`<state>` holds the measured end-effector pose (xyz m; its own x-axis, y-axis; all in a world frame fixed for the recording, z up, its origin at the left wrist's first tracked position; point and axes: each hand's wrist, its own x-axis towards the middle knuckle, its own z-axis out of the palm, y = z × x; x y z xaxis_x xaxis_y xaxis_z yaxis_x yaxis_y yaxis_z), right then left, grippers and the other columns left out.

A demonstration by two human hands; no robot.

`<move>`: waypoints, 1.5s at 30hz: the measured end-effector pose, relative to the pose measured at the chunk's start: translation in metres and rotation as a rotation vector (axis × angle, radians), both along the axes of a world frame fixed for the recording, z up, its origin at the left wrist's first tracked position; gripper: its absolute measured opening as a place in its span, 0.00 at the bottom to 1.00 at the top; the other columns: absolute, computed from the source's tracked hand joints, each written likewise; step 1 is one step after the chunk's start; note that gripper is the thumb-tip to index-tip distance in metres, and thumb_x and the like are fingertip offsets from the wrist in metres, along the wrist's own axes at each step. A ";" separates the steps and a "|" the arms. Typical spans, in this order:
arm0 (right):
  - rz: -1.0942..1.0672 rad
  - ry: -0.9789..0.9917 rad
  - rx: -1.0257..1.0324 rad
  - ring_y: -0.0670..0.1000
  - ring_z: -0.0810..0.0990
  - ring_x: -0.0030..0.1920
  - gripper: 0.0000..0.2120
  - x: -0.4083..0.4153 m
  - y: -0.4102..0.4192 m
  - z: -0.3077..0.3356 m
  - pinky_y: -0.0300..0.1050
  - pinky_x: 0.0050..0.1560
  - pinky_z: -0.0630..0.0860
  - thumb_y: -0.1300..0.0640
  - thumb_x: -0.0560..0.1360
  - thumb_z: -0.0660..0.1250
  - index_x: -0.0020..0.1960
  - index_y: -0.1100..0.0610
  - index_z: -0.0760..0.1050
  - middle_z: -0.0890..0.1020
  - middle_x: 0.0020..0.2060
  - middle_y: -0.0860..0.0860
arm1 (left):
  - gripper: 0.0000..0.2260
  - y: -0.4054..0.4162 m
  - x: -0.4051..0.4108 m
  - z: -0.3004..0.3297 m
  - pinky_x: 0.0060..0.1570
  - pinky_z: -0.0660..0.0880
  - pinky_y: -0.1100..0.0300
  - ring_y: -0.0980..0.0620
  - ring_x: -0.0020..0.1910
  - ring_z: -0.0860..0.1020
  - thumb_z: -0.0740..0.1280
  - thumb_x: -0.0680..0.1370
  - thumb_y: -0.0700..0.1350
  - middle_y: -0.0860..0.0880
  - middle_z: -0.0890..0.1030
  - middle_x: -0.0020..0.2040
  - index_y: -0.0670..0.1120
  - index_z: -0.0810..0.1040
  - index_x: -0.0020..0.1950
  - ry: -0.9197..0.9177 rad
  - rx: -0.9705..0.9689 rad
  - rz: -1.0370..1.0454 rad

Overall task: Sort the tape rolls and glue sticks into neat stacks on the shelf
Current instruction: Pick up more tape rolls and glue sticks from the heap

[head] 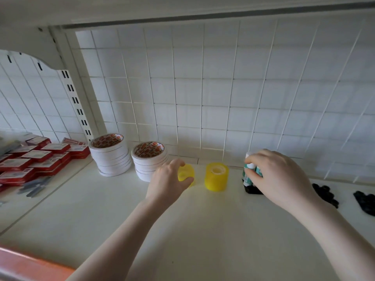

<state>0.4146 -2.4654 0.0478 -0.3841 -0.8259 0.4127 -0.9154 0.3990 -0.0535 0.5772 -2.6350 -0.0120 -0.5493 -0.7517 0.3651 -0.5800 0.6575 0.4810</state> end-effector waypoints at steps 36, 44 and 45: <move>-0.063 -0.132 -0.048 0.52 0.76 0.51 0.11 -0.006 0.018 -0.025 0.44 0.44 0.69 0.51 0.76 0.63 0.55 0.52 0.78 0.78 0.49 0.49 | 0.31 -0.010 -0.012 -0.016 0.55 0.67 0.63 0.51 0.58 0.73 0.77 0.67 0.50 0.50 0.76 0.60 0.47 0.71 0.68 0.206 0.280 0.030; -0.073 -0.121 -0.041 0.51 0.76 0.50 0.10 -0.012 0.018 -0.027 0.44 0.44 0.69 0.51 0.77 0.62 0.54 0.52 0.78 0.77 0.48 0.48 | 0.32 -0.010 -0.009 -0.019 0.56 0.68 0.62 0.50 0.57 0.74 0.77 0.66 0.49 0.49 0.77 0.59 0.47 0.72 0.68 0.181 0.266 0.030; -0.076 -0.119 -0.038 0.51 0.75 0.49 0.10 -0.012 0.019 -0.027 0.44 0.43 0.69 0.51 0.77 0.61 0.53 0.52 0.78 0.77 0.47 0.47 | 0.32 -0.009 -0.009 -0.019 0.57 0.69 0.61 0.50 0.57 0.74 0.77 0.66 0.49 0.49 0.77 0.59 0.47 0.72 0.68 0.176 0.265 0.032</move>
